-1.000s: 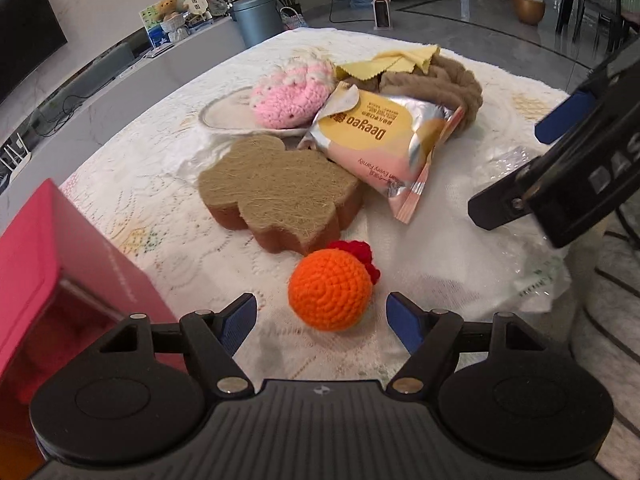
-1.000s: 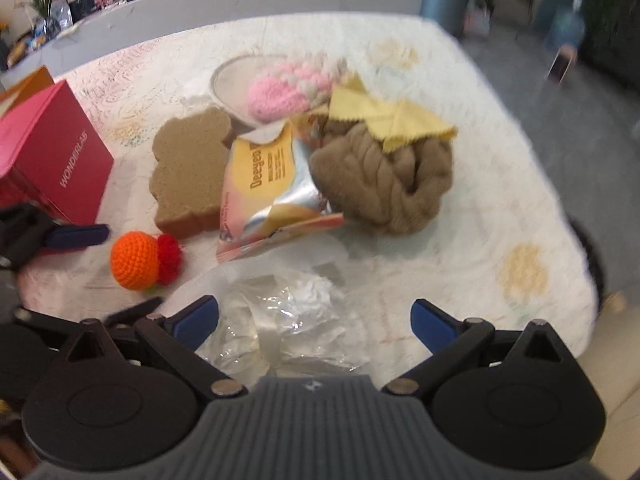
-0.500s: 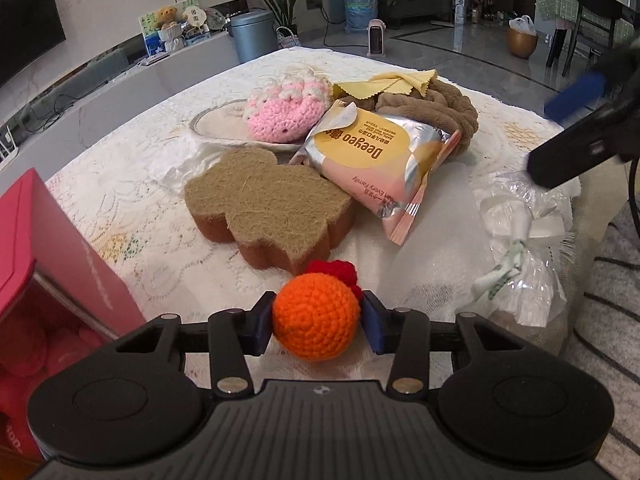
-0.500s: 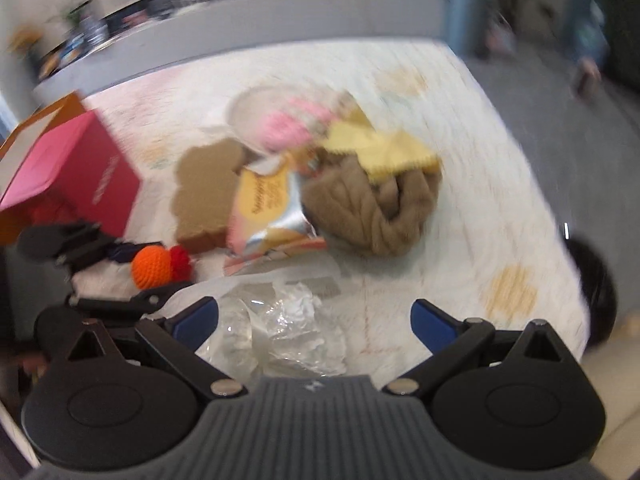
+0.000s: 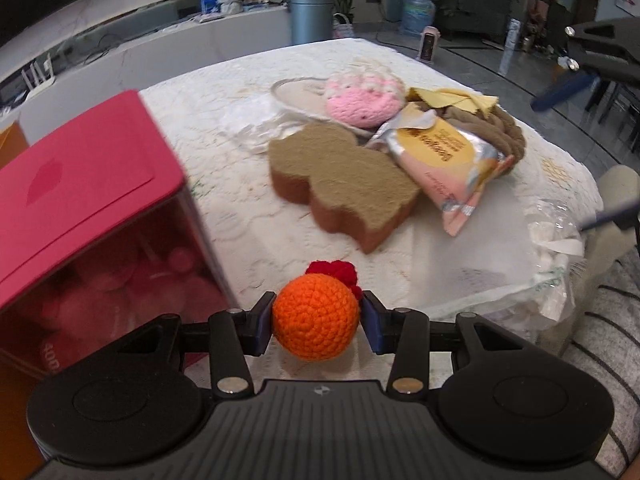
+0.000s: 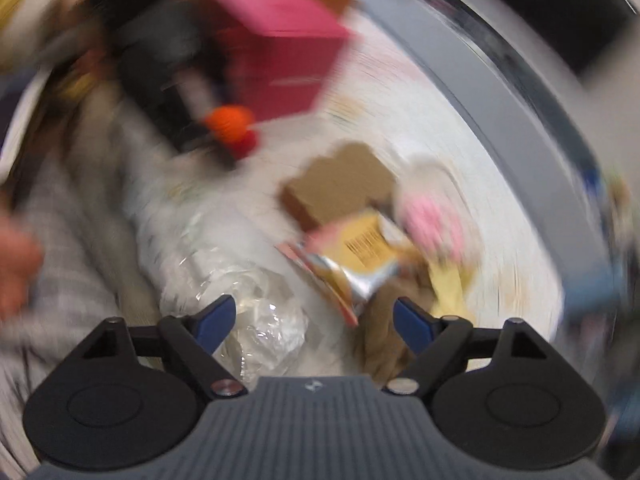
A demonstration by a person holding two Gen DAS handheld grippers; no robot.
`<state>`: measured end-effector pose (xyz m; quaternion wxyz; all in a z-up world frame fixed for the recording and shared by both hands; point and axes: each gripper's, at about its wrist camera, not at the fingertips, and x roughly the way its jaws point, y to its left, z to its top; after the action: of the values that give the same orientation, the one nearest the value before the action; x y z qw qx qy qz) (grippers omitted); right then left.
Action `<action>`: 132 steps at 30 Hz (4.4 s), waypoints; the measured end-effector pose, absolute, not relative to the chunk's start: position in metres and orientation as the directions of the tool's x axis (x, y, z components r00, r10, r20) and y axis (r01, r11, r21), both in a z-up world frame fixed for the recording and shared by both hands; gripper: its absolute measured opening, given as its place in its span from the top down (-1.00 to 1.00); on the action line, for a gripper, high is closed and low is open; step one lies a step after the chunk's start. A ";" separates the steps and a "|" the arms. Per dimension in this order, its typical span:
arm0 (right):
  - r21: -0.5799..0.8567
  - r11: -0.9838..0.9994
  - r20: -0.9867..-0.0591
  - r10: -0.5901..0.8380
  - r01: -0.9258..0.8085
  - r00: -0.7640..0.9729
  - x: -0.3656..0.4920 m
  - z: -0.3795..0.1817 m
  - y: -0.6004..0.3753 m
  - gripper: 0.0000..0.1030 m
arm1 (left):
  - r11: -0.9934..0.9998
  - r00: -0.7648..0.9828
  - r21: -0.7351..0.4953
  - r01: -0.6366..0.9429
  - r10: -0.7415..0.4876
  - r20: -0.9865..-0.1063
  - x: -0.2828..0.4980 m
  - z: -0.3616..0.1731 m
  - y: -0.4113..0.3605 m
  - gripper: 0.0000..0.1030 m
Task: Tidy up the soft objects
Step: 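Grasp the clear plastic bag by its ribbon with the right tool while the left tool holds the ball, then carry the orange ball and plastic bag over the open cardboard box with both tools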
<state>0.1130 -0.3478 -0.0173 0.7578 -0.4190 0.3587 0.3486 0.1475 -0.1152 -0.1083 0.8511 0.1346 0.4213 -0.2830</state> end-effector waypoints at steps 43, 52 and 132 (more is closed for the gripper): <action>-0.172 0.542 -0.955 0.113 -0.823 0.274 0.169 -0.077 -0.257 -0.36 | 0.818 0.488 -0.028 0.575 -0.371 -0.790 0.151 -0.107 -0.106 0.01; -0.237 0.482 -0.911 0.192 -0.844 0.366 0.138 -0.039 -0.265 -0.68 | 0.825 0.481 -0.042 0.563 -0.369 -0.796 0.152 -0.107 -0.105 0.01; -0.302 0.691 -0.894 0.035 -0.657 0.447 0.134 -0.064 -0.291 0.01 | 0.819 0.518 -0.151 0.553 -0.480 -0.708 0.145 -0.050 -0.080 0.00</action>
<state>0.1344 -0.2913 -0.0640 0.7859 -0.3258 0.4773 0.2200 0.1448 -0.0798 -0.0504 0.8698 0.0465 0.3911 -0.2970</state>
